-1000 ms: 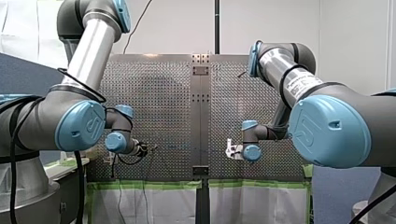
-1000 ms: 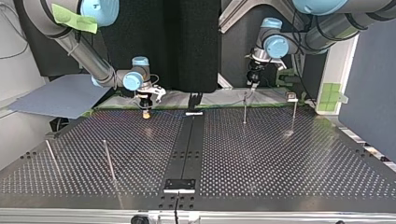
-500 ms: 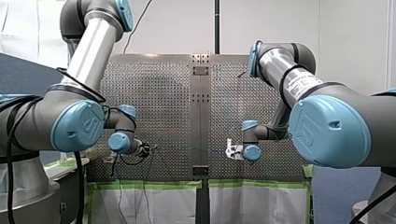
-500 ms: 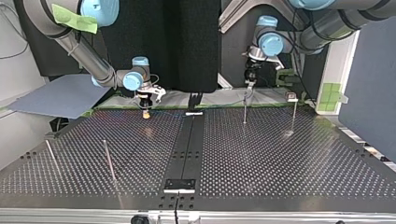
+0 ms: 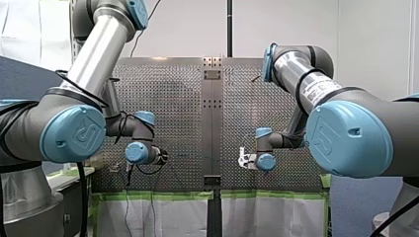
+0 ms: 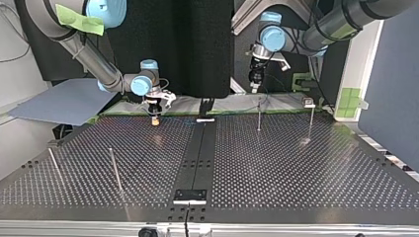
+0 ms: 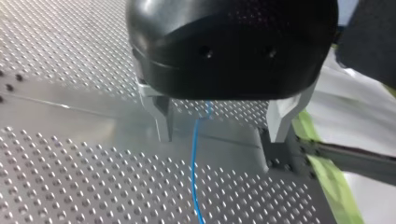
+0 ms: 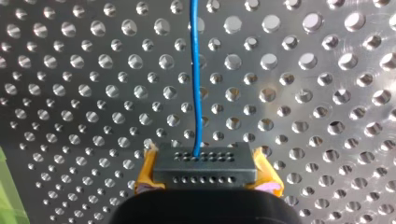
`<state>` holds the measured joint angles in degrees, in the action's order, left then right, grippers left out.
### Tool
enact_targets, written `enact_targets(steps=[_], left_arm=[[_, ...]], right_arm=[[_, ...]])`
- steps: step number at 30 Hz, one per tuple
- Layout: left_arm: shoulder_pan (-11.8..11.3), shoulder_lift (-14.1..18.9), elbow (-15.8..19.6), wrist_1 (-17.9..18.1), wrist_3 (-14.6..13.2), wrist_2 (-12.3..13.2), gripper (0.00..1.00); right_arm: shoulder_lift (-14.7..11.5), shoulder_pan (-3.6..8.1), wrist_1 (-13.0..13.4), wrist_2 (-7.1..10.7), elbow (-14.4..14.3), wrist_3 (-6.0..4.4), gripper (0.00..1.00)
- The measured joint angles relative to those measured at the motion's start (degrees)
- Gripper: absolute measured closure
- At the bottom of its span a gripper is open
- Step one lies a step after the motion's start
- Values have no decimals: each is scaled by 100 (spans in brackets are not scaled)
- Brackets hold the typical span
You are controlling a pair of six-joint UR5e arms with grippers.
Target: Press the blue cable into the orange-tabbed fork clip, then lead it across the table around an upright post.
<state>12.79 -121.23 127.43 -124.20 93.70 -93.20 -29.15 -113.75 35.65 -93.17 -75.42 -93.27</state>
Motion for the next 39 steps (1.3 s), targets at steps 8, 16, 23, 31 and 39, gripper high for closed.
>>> enact_targets(steps=[8,16,23,31,39], left_arm=[[362,-7,-313,-95,456,-117,2],[467,-145,-723,-439,773,-304,2],[462,-500,-1097,-752,793,-517,2],[433,-786,-1566,-855,801,-648,2],[416,-1043,-2004,-1046,804,-711,2]], right_arm=[[7,5,9,31,1,0,100],[14,5,13,41,3,0,100],[18,1,13,50,3,0,100],[25,-2,13,52,2,0,100],[34,-9,13,52,1,1,100]])
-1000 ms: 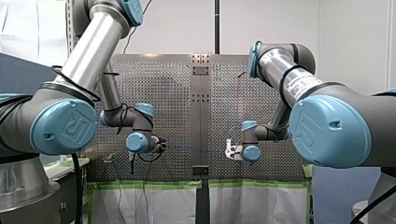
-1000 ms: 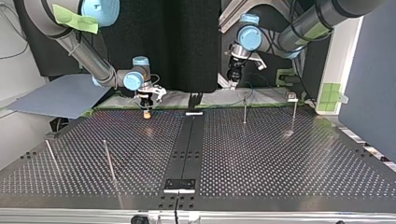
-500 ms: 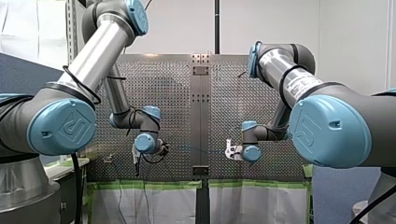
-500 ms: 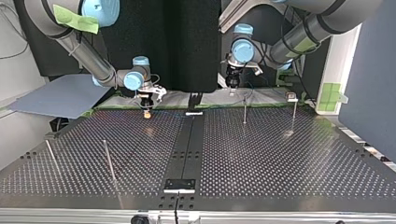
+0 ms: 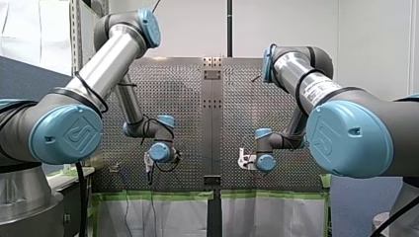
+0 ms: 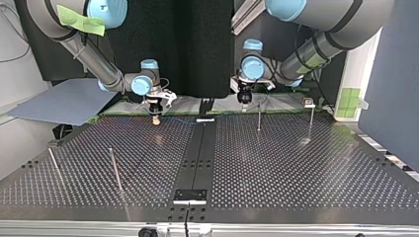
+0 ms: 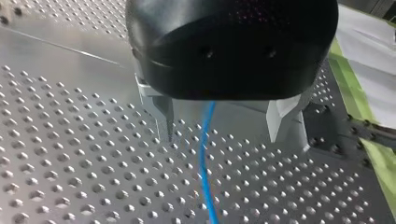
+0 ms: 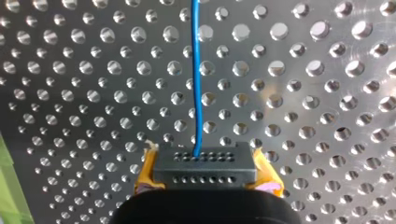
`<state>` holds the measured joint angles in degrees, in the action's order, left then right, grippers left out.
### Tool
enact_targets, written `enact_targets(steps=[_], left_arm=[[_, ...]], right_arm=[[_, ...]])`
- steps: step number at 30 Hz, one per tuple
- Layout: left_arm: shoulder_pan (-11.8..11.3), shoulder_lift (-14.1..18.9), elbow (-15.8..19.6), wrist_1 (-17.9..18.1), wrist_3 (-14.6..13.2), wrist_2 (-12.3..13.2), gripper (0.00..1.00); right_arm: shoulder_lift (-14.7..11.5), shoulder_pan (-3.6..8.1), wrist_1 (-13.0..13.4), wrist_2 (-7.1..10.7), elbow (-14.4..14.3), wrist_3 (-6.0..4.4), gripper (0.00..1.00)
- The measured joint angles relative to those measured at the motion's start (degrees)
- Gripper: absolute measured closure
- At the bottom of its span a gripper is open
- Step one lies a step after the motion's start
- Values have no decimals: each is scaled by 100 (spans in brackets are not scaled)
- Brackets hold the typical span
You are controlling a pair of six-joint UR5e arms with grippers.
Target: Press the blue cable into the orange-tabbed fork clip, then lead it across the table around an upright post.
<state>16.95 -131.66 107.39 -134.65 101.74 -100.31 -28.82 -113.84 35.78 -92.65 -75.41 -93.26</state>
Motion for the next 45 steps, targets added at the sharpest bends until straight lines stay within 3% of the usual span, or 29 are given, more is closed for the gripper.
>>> enact_targets(steps=[7,13,25,27,28,29,30,31,32,38,45], left_arm=[[-18,-383,-445,-59,-2,-118,2],[-48,-439,-765,-47,-5,-166,2],[-69,-439,-843,-4,-241,-244,2],[-69,-437,-844,51,-302,-246,37],[-69,-437,-844,104,-332,-246,37],[-68,-436,-845,152,-349,-247,61],[-68,-436,-845,205,-362,-247,76],[-68,-436,-845,275,-374,-246,76],[-67,-435,-845,329,-378,-243,99],[-46,-434,-845,615,-385,-206,99],[-35,-434,-845,620,-385,-106,99]], right_arm=[[6,9,-6,7,-3,5,100],[12,19,-1,8,-3,11,100],[19,23,-2,9,-3,17,100],[19,23,-2,9,-2,20,100],[19,23,-1,9,-2,22,100],[19,23,-1,9,-3,23,100],[19,23,-1,9,-3,23,100],[21,23,0,9,-3,24,100],[22,23,0,8,-3,25,100],[27,23,0,9,1,25,100],[29,30,5,7,0,25,100]])
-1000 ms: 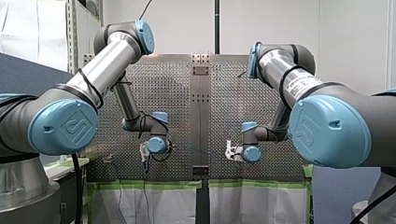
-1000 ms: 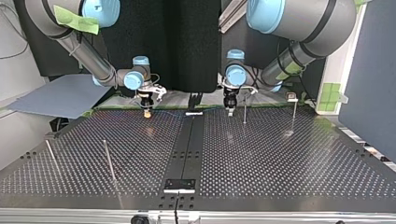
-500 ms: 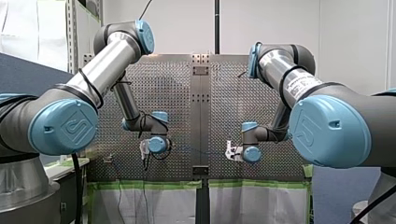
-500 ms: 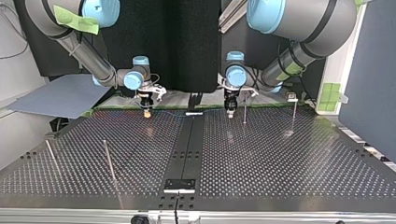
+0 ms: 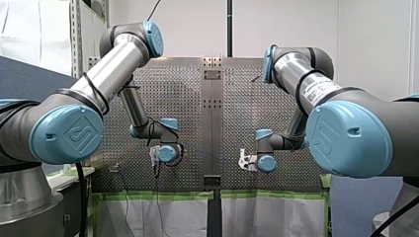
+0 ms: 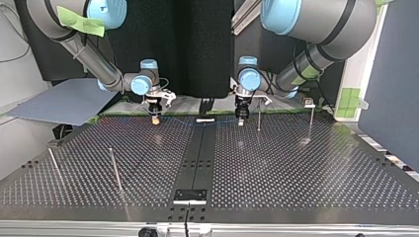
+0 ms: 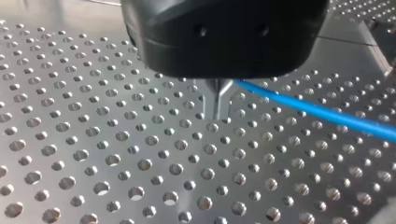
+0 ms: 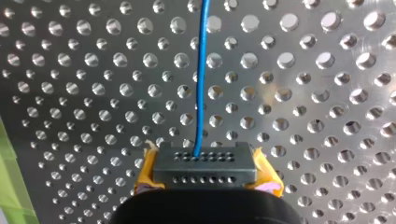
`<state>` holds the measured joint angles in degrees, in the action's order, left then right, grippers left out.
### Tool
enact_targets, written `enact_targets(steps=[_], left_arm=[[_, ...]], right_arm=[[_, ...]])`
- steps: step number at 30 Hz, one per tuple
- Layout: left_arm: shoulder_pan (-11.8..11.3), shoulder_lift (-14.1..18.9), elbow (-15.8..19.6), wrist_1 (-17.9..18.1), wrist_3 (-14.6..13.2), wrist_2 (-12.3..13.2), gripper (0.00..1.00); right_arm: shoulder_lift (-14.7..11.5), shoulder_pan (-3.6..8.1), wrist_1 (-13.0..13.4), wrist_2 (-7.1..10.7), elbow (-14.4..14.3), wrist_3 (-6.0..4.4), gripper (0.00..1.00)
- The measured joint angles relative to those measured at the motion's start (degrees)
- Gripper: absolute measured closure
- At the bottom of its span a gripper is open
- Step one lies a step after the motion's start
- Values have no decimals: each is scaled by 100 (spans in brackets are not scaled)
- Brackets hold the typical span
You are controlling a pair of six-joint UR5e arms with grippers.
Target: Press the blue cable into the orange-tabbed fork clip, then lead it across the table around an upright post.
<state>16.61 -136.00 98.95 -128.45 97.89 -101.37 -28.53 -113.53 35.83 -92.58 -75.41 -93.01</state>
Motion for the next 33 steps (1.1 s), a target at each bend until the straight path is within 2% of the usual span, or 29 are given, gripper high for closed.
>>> enact_targets(steps=[8,13,17,25,33], left_arm=[[17,2,1,-37,-18,32,99],[28,42,1,-36,-131,53,99],[65,170,0,-107,-289,79,99],[240,489,-3,-488,-412,86,99],[455,601,0,-766,-443,59,99]], right_arm=[[1,-4,-1,-4,1,24,100],[-25,-1,-67,0,2,201,100],[-147,-12,-183,-5,1,281,100],[-520,-45,-549,-38,-31,318,100],[-753,-57,-591,-91,-169,325,100]])
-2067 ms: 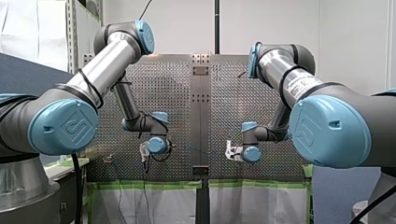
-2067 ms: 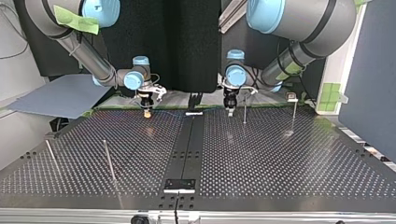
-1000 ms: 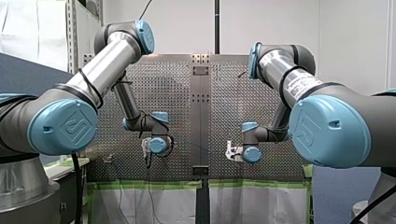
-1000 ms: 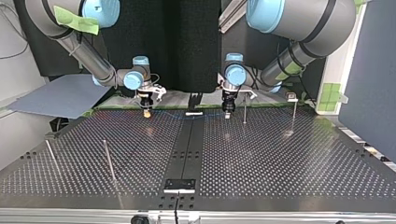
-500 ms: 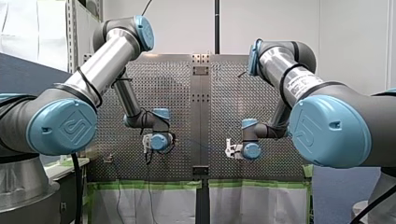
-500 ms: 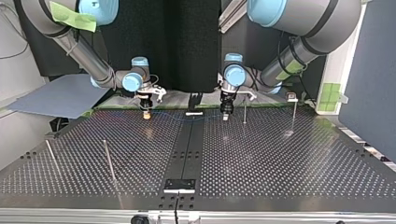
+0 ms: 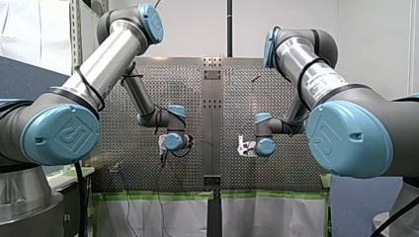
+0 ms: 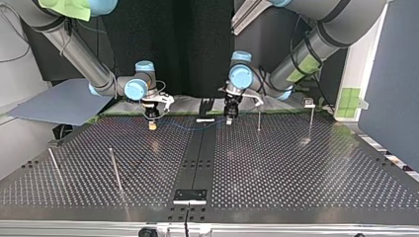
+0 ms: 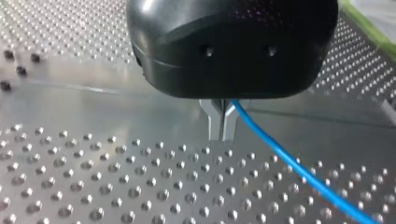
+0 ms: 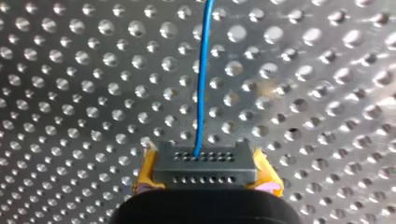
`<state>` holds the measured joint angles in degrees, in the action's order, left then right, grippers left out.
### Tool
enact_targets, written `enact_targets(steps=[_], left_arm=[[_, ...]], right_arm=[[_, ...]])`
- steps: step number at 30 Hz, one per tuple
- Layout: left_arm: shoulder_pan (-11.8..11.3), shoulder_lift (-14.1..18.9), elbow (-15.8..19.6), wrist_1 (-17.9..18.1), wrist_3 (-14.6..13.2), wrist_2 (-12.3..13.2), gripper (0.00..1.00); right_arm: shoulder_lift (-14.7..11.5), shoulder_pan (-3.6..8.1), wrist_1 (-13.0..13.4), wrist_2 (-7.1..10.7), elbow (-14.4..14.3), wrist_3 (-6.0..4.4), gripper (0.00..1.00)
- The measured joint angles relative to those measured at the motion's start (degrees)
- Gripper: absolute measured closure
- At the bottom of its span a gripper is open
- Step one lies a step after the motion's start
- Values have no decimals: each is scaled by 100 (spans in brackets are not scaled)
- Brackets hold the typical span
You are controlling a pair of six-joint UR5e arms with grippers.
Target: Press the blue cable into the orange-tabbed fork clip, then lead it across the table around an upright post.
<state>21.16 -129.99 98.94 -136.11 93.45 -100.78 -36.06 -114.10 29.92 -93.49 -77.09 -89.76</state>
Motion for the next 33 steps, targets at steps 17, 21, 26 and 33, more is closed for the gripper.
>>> enact_targets(steps=[17,21,26,33], left_arm=[[206,325,0,-209,30,-135,99],[265,520,0,-239,140,-145,99],[319,603,0,-262,230,-147,99],[401,617,0,-295,233,-148,99]], right_arm=[[-370,-32,-10,13,-135,26,100],[-562,-50,-21,13,-197,40,100],[-842,-69,-47,4,-327,71,100],[-1245,-132,-251,5,-401,101,100]])
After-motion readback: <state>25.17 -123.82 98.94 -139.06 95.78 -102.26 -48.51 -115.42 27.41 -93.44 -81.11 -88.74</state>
